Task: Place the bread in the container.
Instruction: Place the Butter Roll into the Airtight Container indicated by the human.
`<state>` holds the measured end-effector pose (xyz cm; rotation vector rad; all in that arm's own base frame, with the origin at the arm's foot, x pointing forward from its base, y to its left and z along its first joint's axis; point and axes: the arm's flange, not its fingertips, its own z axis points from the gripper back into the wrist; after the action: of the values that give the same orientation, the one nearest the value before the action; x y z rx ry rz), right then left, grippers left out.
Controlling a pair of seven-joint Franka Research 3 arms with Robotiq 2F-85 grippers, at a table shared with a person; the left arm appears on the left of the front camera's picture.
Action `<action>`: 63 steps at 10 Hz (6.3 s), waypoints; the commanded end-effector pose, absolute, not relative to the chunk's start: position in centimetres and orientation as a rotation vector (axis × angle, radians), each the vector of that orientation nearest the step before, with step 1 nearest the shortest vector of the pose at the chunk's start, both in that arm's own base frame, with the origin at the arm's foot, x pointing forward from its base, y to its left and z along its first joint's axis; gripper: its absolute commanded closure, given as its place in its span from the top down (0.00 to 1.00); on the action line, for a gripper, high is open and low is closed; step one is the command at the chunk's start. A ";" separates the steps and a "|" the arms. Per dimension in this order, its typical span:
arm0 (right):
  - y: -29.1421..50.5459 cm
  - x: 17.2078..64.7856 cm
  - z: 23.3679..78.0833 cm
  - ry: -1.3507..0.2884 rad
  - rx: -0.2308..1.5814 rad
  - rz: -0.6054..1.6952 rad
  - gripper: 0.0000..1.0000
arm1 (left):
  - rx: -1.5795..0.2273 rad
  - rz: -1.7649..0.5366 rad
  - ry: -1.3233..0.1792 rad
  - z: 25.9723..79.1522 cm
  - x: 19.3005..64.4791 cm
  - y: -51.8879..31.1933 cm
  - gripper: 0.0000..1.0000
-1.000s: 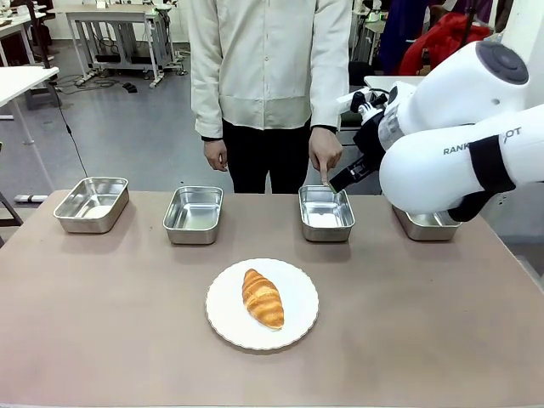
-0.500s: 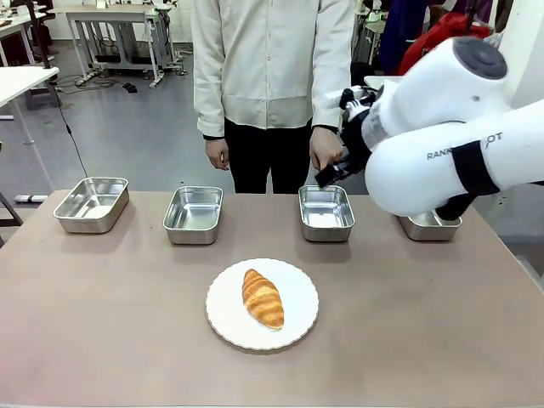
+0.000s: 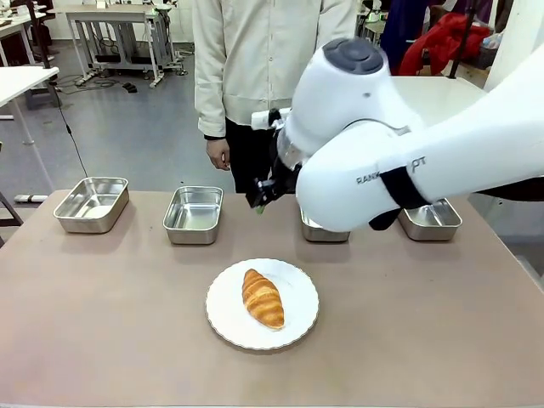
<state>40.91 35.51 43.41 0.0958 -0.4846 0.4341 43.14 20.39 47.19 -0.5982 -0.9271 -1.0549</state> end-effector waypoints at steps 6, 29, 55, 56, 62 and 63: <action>40.2 37.5 36.7 -0.285 0.099 0.382 1.00 | -0.594 -1.067 -0.936 47.3 43.0 20.3 1.00; 40.4 35.9 29.3 -0.129 0.077 0.391 0.60 | -0.594 -1.067 -0.936 47.3 43.0 20.3 1.00; 29.3 50.7 45.7 -0.267 0.076 0.191 0.60 | -0.594 -1.067 -0.936 47.3 43.0 20.3 1.00; 27.9 52.5 45.2 -0.268 0.053 0.171 0.60 | -0.594 -1.067 -0.936 47.3 43.0 20.3 1.00; 24.2 58.2 39.5 -0.258 0.046 0.157 0.60 | -0.594 -1.067 -0.936 47.3 43.0 20.3 1.00; 24.1 58.3 38.6 -0.274 0.052 0.161 0.60 | -0.594 -1.067 -0.936 47.3 43.0 20.3 1.00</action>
<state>57.73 24.27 38.75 0.0599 -0.2347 0.1299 43.13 20.42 47.18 -0.5977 -0.9269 -1.0544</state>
